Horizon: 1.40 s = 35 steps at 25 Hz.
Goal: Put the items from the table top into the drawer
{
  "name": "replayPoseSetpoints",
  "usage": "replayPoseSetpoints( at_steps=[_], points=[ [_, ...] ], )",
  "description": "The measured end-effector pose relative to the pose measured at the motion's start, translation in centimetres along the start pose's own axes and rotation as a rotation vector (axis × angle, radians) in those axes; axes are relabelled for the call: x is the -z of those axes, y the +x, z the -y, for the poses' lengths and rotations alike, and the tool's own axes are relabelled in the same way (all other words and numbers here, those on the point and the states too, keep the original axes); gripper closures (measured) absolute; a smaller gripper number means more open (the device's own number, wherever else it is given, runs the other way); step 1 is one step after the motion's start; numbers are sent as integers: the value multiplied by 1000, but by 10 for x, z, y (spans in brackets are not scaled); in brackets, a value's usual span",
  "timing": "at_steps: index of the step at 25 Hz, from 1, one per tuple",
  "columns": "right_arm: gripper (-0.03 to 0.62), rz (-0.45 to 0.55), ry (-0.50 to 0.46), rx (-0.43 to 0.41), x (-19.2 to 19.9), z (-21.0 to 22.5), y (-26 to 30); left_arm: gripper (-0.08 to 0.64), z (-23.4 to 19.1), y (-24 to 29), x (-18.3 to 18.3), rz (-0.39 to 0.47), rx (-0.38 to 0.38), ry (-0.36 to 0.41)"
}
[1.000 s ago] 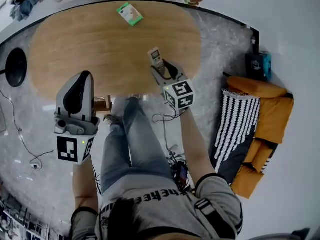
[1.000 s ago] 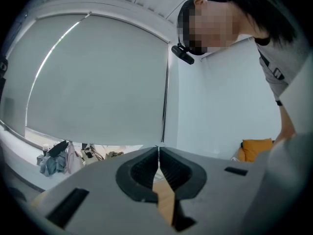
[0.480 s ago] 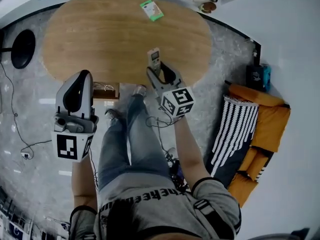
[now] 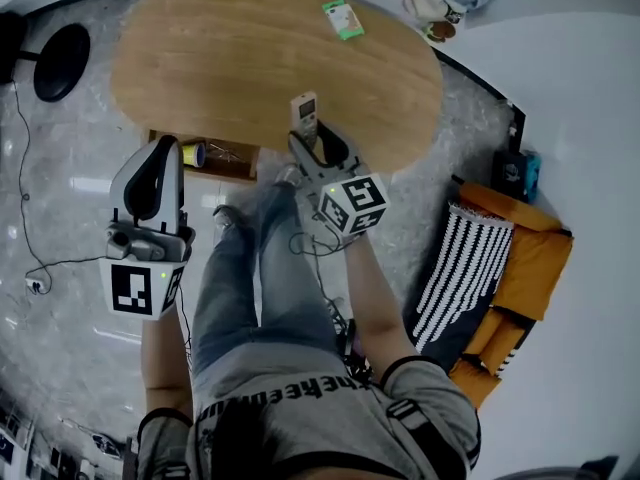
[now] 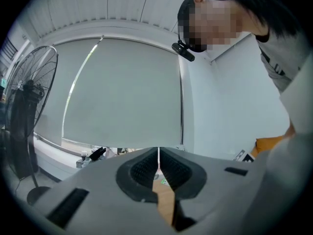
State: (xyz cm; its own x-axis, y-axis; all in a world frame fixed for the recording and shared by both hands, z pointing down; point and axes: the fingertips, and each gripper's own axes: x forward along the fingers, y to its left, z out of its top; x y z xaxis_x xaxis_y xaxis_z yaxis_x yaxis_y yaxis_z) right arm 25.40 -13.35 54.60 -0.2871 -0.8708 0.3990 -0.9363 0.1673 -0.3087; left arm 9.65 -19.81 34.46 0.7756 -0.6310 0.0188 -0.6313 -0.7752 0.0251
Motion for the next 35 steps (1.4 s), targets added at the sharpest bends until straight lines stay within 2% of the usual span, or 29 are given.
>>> replayPoseSetpoints(
  at_steps=[9,13,16,20,24,31,35],
  points=[
    [396,-113,-104,-111,34,-69,45,548,-52,-61,6,8,-110,0],
    [396,-189,-166,-161,58,-94,68,548,-70,-92,29,-42,-130,-1],
    [396,-258,-214,-195,79,-111,85,548,-85,-107,34,-39,-158,-5],
    [396,-344,-279,-238,107,-129,105,548,-107,-116,25,17,-224,-17],
    [396,-416,-336,-285,135,-150,127,548,-122,-148,52,-31,-249,-13],
    [396,-525,-457,-368,170,-179,167,548,-149,-183,66,-19,-351,-25],
    [396,-568,-513,-387,189,-190,187,548,-160,-200,75,-14,-385,-28]
  ],
)
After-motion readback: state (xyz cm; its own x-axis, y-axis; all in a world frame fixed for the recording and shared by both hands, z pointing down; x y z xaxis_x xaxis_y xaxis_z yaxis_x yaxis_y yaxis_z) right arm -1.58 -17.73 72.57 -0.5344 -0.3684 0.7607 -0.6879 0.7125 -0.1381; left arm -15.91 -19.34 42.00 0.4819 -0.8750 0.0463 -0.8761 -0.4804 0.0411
